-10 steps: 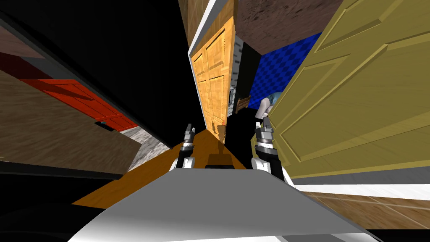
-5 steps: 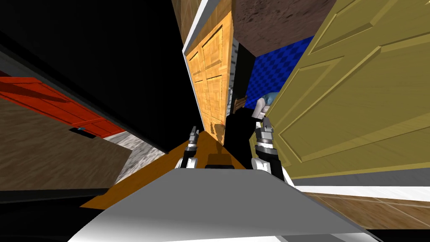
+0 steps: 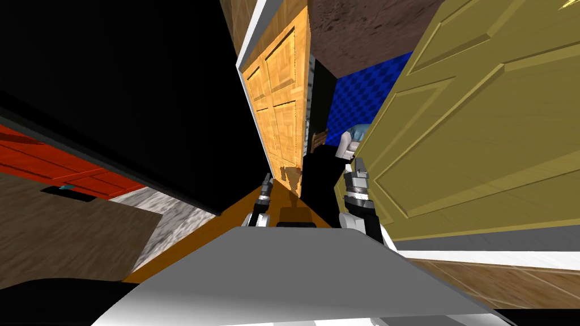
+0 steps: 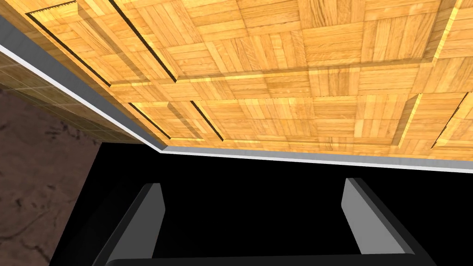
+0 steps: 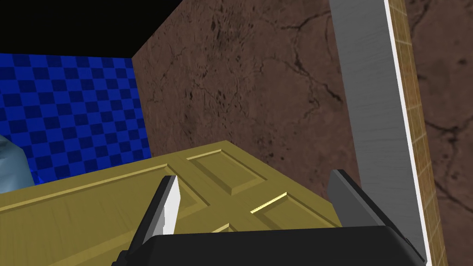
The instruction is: Push the door open
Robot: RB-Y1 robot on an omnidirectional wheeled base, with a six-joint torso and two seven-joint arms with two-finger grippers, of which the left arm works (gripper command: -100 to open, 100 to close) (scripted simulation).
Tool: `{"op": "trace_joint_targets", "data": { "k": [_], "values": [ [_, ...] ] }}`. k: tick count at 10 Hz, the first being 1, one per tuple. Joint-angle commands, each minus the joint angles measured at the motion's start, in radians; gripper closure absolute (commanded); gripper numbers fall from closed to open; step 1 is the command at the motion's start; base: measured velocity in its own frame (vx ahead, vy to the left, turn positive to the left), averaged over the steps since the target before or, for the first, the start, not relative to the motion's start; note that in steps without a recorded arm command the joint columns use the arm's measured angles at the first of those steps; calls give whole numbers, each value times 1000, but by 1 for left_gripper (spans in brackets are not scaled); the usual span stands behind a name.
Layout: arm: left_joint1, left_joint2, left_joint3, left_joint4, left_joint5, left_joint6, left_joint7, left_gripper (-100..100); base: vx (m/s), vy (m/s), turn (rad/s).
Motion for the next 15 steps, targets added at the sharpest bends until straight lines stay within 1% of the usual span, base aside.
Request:
{"op": "trace_joint_targets", "data": {
  "k": [1, 2, 3, 8, 15],
  "values": [
    [-14, 6, -16, 50, 2, -17, 7, -100, 85, 57, -138],
    [-23, 9, -26, 77, 3, -26, 10, -100, 89, 52, -136],
    [-23, 9, -26, 84, 3, -26, 10, -100, 67, 42, -40],
    [-67, 21, -78, 236, 9, -70, 29, -100, 74, 50, -125],
    [-125, 30, -147, 441, 16, -127, 53, -100, 79, 71, -128]
  ]
}}
